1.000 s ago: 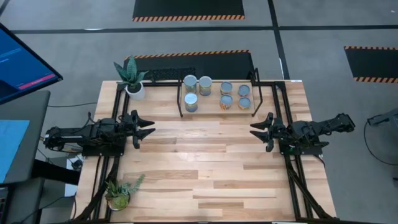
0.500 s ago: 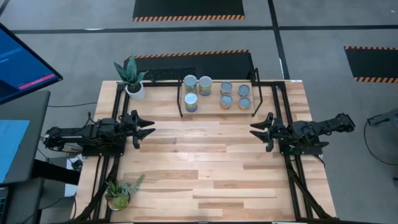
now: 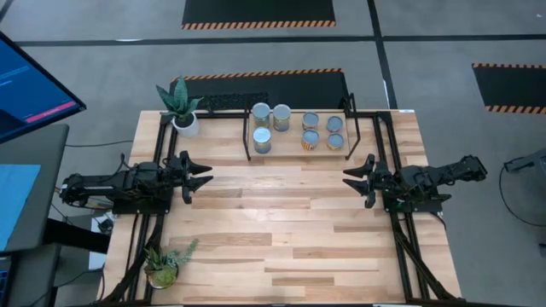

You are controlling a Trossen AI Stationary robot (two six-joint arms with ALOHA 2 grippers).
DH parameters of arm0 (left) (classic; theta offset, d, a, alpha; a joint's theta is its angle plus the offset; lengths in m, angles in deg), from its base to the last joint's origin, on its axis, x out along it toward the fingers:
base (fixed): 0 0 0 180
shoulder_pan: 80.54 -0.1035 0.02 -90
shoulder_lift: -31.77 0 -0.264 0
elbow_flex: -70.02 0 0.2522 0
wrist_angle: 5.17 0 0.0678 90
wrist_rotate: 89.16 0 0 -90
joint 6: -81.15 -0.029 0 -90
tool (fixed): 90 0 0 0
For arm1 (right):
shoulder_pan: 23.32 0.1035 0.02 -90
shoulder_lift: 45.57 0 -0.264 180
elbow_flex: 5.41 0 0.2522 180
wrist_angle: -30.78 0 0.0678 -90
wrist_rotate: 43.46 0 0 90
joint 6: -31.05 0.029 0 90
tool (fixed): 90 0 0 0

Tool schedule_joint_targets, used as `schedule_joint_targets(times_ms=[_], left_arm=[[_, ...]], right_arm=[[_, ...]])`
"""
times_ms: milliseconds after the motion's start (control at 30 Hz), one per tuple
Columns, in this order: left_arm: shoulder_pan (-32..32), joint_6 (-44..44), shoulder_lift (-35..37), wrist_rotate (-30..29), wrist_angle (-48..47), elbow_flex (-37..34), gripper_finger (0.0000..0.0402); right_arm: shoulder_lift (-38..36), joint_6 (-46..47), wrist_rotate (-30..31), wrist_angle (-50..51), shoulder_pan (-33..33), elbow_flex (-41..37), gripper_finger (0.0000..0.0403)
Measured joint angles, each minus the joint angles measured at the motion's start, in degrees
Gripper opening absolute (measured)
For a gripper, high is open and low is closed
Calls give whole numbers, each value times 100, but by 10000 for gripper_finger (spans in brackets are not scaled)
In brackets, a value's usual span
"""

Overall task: Pick and place cans onto a shelf
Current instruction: Return to Home Position

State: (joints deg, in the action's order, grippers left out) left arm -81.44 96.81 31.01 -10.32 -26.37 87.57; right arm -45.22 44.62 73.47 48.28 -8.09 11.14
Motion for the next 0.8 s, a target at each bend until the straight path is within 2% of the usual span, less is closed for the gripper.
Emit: schedule_joint_targets(times_ms=[800], left_arm=[[1, 0, 2, 0, 0, 0, 163]], right_arm=[[1, -2, -1, 0, 1, -1, 184]])
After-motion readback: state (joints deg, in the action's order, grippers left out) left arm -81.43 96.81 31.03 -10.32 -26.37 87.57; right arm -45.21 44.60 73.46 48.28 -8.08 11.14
